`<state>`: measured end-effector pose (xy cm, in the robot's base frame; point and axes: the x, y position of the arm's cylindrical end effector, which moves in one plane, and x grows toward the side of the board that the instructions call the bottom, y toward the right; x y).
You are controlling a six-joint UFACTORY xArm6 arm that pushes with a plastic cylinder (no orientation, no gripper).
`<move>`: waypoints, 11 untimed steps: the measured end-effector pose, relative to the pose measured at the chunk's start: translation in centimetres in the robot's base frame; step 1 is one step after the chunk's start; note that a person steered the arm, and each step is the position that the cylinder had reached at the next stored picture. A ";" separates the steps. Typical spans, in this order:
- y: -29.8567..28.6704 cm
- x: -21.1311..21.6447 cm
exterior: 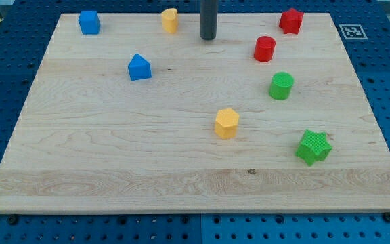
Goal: Move the red star right to the red circle
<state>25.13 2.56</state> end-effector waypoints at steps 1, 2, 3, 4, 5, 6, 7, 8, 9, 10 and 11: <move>1.2 -2.2; 3.1 -4.1; 6.9 -4.1; 9.2 -4.1; 9.4 -5.0; 10.0 -5.8; 11.7 -5.9; 13.1 -6.0; 14.0 -6.0; 17.0 -6.0; 18.8 -5.0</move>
<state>20.17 21.41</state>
